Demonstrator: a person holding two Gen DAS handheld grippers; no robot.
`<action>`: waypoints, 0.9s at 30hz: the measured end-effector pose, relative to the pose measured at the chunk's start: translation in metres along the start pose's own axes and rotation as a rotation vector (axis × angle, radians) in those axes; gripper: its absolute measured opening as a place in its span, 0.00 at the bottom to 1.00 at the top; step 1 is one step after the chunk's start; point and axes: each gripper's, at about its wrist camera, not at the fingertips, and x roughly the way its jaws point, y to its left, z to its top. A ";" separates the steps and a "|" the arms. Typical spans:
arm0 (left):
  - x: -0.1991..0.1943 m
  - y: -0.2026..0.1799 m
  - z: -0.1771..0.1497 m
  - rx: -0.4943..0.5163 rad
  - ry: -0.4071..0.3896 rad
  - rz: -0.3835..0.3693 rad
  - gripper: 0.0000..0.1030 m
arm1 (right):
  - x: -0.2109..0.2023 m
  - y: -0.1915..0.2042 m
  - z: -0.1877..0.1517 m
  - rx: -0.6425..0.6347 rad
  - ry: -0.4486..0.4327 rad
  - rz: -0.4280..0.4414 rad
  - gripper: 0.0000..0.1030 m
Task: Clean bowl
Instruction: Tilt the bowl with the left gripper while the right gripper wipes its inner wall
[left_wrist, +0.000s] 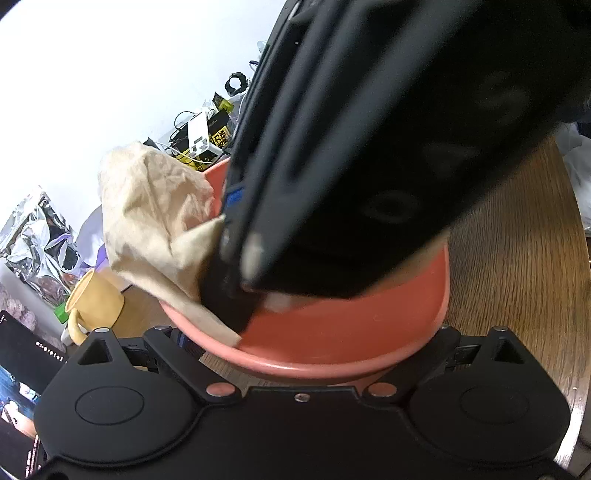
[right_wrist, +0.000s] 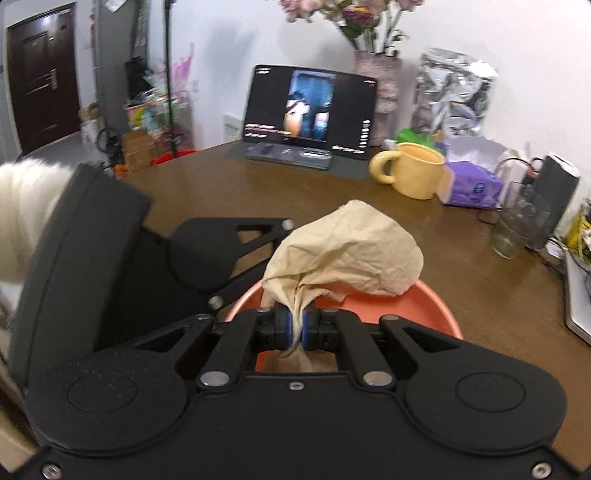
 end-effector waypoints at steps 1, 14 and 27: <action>0.000 0.000 0.000 0.000 0.000 0.000 0.93 | -0.001 0.001 -0.001 -0.013 0.003 0.011 0.05; 0.002 -0.002 0.000 0.002 0.004 0.000 0.93 | -0.007 0.008 -0.005 -0.111 0.028 0.074 0.05; 0.002 -0.005 0.001 0.000 0.004 -0.001 0.93 | -0.007 0.014 -0.006 -0.119 0.068 0.065 0.05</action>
